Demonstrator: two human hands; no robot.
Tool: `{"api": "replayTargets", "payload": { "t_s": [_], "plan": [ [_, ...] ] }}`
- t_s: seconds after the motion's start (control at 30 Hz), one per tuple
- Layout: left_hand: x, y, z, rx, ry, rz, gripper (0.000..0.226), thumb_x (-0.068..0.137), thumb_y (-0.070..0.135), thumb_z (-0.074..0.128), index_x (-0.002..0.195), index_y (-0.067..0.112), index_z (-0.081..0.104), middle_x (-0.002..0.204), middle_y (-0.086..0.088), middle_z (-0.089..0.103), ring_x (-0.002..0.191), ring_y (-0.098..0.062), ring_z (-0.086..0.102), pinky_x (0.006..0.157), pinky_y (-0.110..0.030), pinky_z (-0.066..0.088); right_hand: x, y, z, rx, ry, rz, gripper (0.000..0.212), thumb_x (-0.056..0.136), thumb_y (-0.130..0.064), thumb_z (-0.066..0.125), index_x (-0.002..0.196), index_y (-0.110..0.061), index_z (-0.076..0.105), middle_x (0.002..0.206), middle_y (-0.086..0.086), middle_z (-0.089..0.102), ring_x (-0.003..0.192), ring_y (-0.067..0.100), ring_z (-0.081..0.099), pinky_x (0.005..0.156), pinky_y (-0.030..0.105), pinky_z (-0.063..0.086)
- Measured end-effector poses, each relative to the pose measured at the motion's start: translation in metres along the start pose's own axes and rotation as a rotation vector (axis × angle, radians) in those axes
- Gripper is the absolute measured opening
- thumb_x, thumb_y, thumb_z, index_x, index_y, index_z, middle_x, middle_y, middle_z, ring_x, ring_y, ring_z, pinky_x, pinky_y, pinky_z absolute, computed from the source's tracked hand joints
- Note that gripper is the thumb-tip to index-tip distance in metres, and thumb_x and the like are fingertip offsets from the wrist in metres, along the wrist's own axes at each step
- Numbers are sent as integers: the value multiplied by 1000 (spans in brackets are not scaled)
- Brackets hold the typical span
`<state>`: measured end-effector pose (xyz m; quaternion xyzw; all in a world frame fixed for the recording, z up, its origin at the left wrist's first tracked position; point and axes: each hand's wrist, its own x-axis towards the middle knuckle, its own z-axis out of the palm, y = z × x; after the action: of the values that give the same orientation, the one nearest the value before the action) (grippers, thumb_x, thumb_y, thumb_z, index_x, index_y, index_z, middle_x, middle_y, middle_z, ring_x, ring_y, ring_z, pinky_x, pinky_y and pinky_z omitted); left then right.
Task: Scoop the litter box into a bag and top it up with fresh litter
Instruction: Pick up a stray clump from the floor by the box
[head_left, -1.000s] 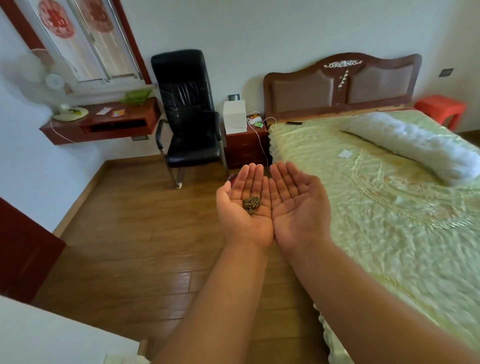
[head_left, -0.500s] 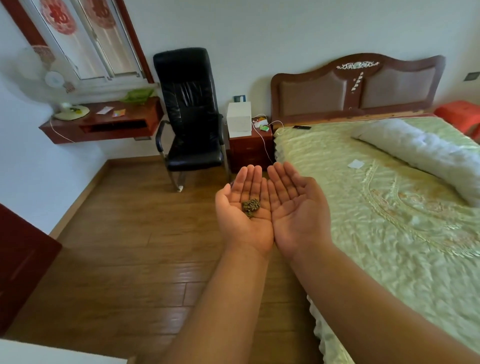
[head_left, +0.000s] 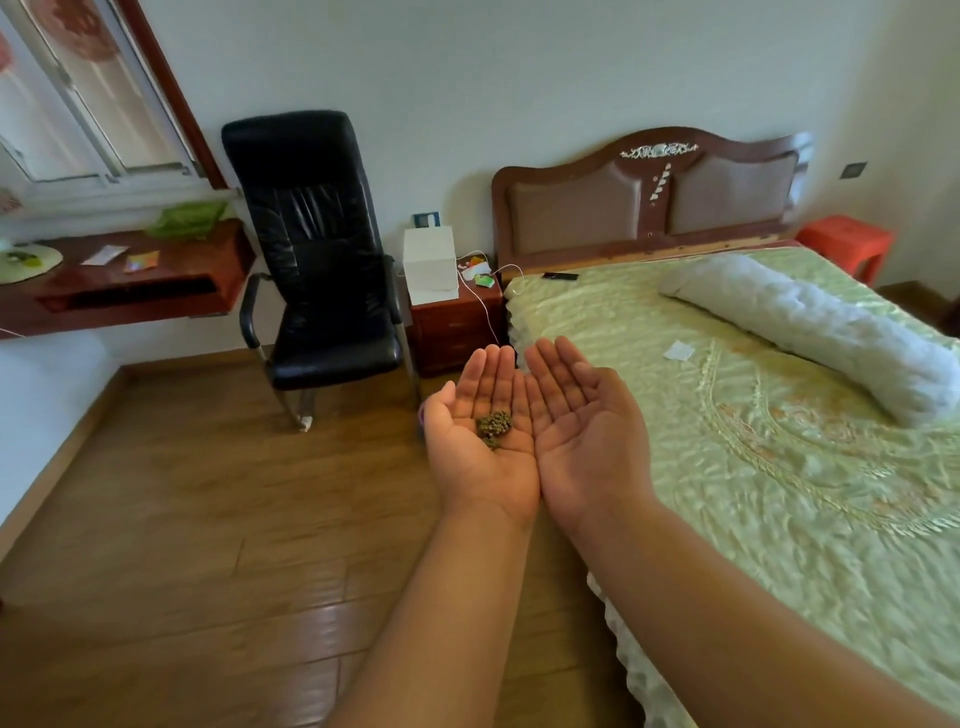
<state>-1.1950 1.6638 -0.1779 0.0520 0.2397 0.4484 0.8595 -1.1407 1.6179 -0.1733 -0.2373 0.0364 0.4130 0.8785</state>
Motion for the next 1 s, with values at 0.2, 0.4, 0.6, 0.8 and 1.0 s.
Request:
{"api": "replayTargets", "payload": {
  "t_s": [0.2,0.4,0.6,0.8,1.0],
  "plan": [
    [71,60,37,40,-67,-34,42,106,28,41,122,2,71,119,-15,75,111,-27,73,105,-39,52,62,41,61,44,-20,-70,38,99,-12,46,131,0,62,123,17,71,115,27,69,112,42,44],
    [128,87,60,61,-97,-77,43,107,27,40,125,2,69,118,-15,75,108,-26,74,99,-37,55,114,61,96,40,-8,-114,37,98,-10,45,129,-1,64,122,17,72,116,28,69,113,42,44],
    [201,97,79,63,-88,-65,44,107,29,40,122,2,71,118,-15,75,109,-27,74,102,-38,54,187,74,114,43,-9,-119,38,98,-12,44,129,-1,63,122,16,72,115,27,69,113,41,44],
    [297,104,108,74,-63,20,42,107,27,40,120,2,71,118,-15,75,112,-28,73,110,-41,49,293,83,133,39,-41,-39,37,102,-15,43,131,-2,63,124,15,71,116,27,69,111,41,45],
    [389,108,148,20,-62,109,41,107,26,40,122,1,70,119,-16,75,113,-28,72,113,-42,47,401,81,166,15,-92,49,38,103,-21,44,129,-1,64,124,16,71,115,30,69,109,42,47]
  ]
}}
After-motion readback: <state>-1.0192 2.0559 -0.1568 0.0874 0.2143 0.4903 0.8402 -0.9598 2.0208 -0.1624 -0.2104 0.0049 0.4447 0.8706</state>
